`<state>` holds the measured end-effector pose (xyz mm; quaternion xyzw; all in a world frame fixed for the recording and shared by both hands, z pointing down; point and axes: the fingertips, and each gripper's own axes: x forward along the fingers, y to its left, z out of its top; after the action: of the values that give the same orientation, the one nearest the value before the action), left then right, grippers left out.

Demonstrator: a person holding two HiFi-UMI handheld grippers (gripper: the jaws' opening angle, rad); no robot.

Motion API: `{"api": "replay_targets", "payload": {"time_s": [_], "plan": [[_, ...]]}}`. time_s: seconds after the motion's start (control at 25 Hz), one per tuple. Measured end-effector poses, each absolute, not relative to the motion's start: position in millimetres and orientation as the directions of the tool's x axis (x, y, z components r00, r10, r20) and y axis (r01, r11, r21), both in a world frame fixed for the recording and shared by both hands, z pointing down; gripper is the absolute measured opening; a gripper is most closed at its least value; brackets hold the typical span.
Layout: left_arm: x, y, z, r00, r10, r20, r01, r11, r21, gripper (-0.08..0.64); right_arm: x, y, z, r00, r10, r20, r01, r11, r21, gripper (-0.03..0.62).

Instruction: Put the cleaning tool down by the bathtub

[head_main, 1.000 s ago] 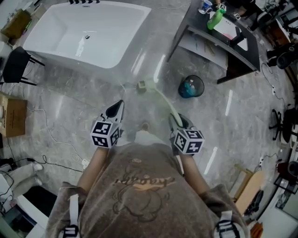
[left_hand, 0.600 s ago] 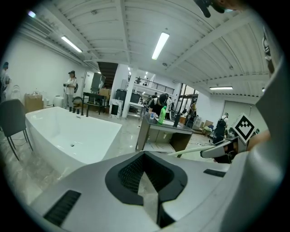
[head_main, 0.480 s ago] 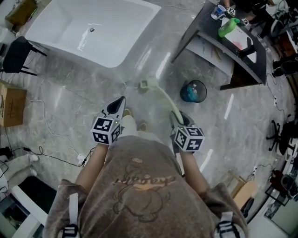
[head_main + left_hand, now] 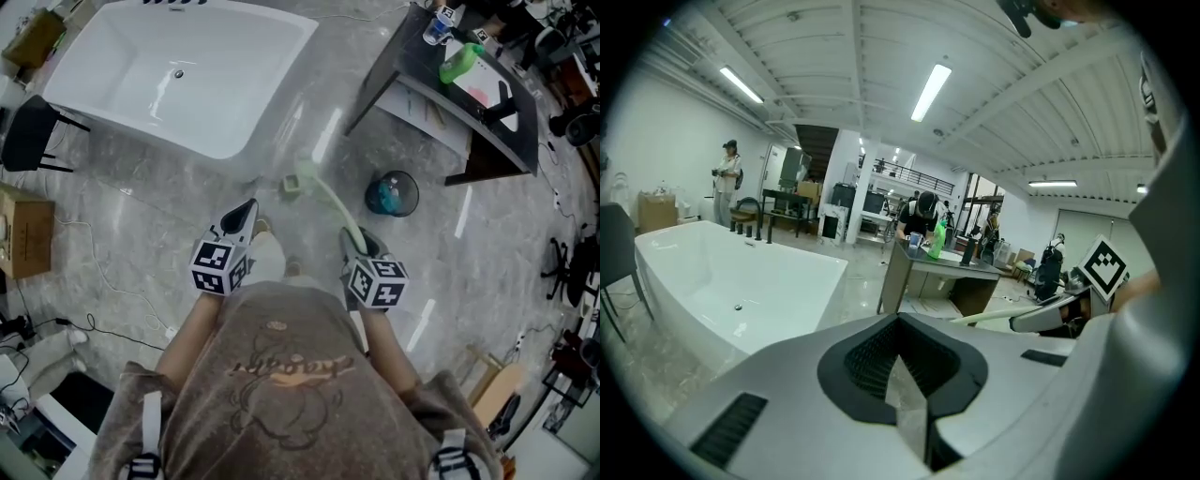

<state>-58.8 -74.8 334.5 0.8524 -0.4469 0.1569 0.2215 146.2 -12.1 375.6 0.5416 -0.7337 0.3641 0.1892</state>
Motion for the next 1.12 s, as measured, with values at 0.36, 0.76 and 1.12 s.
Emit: {"api": "replay_targets", "payload": {"time_s": [0.36, 0.76, 1.12], "plan": [[-60.5, -116.5, 346.5, 0.573, -0.669, 0.473, -0.814, -0.533, 0.232, 0.005, 142.4, -40.6, 391.7, -0.306, -0.654, 0.692, -0.942, 0.100, -0.322, 0.109], [-55.1, -154.3, 381.1, 0.586, -0.637, 0.501, -0.803, -0.538, 0.256, 0.005, 136.5, -77.7, 428.6, -0.283, -0.621, 0.731, -0.952, 0.088, -0.294, 0.109], [-45.3, -193.8, 430.9, 0.595, -0.631, 0.498, -0.799, -0.534, 0.278, 0.006, 135.7, -108.8, 488.5, -0.257, -0.604, 0.754, -0.960, 0.068, -0.272, 0.109]]}}
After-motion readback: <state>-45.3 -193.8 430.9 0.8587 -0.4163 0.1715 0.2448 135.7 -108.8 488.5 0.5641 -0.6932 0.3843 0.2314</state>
